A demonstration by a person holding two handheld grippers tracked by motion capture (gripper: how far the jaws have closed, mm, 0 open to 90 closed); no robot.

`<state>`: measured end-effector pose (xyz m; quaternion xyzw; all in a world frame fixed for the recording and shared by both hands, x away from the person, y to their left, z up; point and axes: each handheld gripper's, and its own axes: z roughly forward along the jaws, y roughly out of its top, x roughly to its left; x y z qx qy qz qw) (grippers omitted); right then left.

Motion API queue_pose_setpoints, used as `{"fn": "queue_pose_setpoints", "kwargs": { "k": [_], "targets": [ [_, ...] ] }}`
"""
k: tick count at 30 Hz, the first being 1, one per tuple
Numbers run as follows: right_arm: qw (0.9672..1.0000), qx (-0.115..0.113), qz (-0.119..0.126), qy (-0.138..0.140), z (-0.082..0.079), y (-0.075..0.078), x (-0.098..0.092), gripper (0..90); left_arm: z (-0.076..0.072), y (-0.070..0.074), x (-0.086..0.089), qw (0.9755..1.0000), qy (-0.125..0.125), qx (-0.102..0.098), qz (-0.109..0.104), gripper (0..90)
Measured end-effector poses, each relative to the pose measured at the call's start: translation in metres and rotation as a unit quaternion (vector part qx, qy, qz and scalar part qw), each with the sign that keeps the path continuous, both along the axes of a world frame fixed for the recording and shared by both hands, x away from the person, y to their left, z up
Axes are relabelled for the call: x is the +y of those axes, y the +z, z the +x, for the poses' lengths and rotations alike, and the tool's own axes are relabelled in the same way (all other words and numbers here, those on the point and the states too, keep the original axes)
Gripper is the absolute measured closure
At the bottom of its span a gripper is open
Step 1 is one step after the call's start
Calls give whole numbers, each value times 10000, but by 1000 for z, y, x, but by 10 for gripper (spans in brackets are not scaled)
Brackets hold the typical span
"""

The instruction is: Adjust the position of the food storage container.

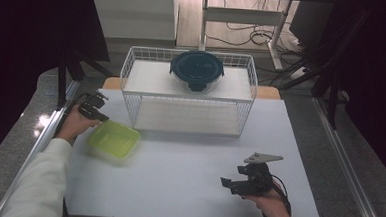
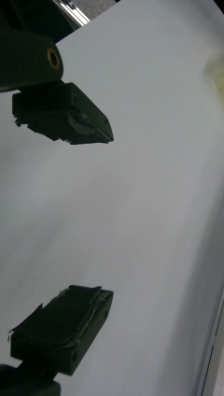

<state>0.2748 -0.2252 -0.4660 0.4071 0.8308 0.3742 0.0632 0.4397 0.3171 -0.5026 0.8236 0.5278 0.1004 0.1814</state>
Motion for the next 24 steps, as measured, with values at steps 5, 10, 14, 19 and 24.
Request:
{"fn": "queue_pose_setpoints", "kwargs": {
  "k": [5,10,14,19,24],
  "targets": [
    [10000,-7,12,-7,0,1,1,199,-11,1,-12,9998,-118,63,-156,900],
    [10000,-5,-3,43,-1,1,3,199,-21,3,-24,9994,-155,100,-297,900],
    [10000,-2,-1,48,-1,1,4,199,-28,2,-32,9993,-185,124,-285,900],
    [10000,-16,-1,34,-1,2,3,199,-35,1,-37,9990,-139,191,-373,900],
    [10000,-36,-8,63,-2,2,5,199,-39,2,-34,9996,15,130,-243,900]
  ]
}}
